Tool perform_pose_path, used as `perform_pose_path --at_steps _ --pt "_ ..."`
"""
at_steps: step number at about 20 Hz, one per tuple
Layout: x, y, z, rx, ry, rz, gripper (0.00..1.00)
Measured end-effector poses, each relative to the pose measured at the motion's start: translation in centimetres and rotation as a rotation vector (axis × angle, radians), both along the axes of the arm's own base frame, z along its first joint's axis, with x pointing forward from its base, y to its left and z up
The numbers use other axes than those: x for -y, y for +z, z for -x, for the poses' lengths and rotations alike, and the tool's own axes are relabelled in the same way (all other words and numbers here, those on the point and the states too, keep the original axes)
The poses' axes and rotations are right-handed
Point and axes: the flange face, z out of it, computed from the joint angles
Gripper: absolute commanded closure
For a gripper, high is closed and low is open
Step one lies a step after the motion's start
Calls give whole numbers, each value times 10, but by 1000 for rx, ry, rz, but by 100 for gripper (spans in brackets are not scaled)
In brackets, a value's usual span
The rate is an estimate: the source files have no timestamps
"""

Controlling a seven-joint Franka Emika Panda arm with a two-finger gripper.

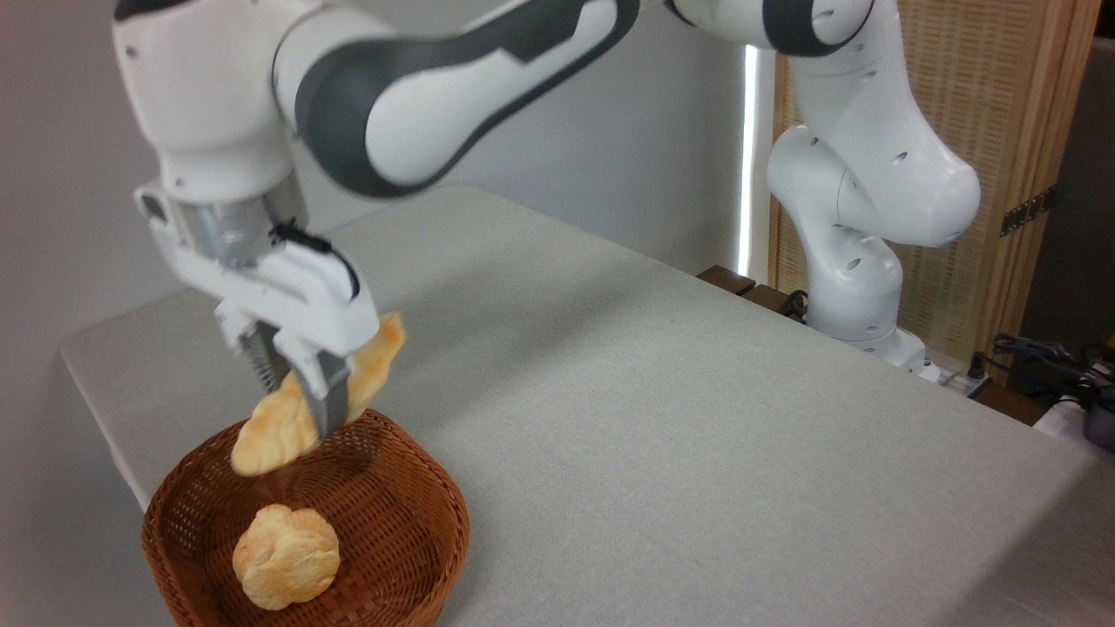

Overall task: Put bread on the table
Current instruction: 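Lift the bread roll out of the basket and carry it over the table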

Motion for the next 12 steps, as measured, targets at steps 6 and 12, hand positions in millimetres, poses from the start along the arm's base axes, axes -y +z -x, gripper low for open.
perform_pose_path --at_steps 6,12 --pt "-6 16 83 -113 -277 -29 51" --pt "33 -24 136 -128 -400 -108 0"
